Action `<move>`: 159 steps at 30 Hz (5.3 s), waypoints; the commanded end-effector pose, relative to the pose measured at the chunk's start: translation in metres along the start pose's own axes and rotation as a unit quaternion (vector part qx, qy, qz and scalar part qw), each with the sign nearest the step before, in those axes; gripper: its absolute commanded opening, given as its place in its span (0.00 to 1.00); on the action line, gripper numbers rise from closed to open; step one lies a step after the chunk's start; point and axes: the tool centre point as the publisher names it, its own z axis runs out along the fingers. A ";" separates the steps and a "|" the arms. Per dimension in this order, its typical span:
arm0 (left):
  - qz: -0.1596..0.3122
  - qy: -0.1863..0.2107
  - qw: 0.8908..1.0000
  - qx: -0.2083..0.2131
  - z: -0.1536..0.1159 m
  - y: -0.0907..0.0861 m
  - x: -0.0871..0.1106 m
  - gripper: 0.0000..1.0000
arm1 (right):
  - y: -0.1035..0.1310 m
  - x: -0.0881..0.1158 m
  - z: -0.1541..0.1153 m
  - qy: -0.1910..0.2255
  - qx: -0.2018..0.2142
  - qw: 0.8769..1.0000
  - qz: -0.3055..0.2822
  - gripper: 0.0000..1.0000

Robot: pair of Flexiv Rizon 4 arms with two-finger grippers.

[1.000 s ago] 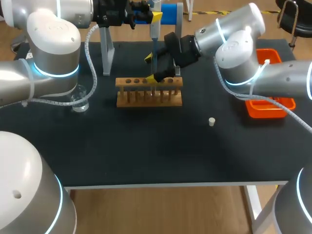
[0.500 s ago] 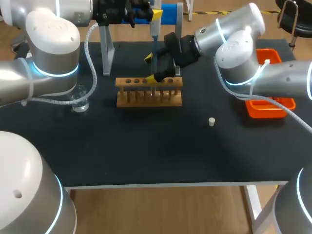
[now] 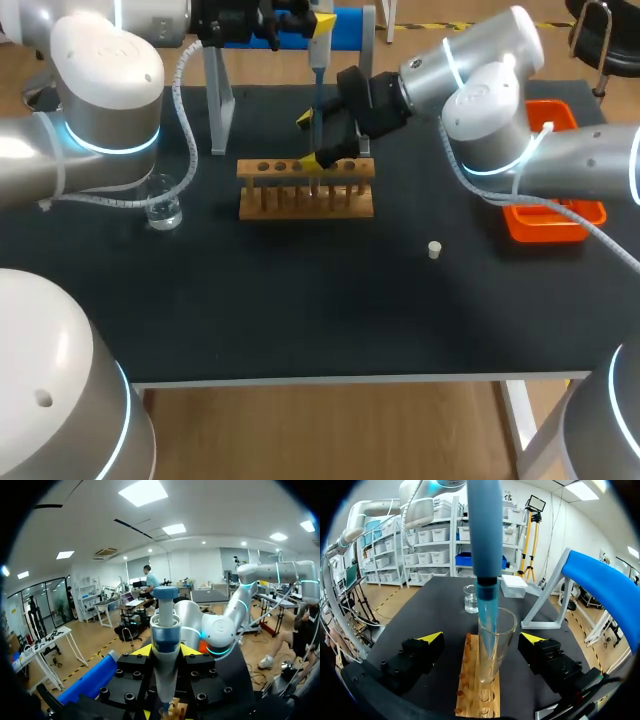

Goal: Invert the test tube, pick up the pipette, mount the tip to pipette, aspirate from beaker and dispense into the tube, eject the tip, return the pipette, and cap with the stopper.

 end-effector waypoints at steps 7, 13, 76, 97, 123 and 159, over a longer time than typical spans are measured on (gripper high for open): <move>0.000 0.001 1.000 -0.005 0.000 -0.005 0.002 0.00 | 0.000 0.000 -0.001 0.000 0.001 1.000 0.000 1.00; 0.002 0.005 1.000 -0.007 0.002 -0.009 0.004 0.00 | 0.000 0.000 -0.001 0.000 0.001 1.000 0.000 1.00; 0.030 -0.016 0.999 -0.015 -0.025 -0.061 0.020 0.00 | 0.000 0.000 -0.001 0.000 0.001 1.000 0.000 1.00; -0.006 -0.077 0.997 -0.026 -0.088 -0.006 0.068 0.00 | 0.000 0.000 -0.001 0.000 0.001 1.000 0.000 1.00; -0.005 -0.018 0.999 0.036 -0.072 0.073 0.105 0.00 | 0.000 0.000 -0.001 0.000 0.001 1.000 0.000 1.00; -0.010 0.075 0.997 -0.003 -0.038 0.066 0.142 0.00 | 0.000 0.000 -0.001 0.000 0.001 1.000 0.000 1.00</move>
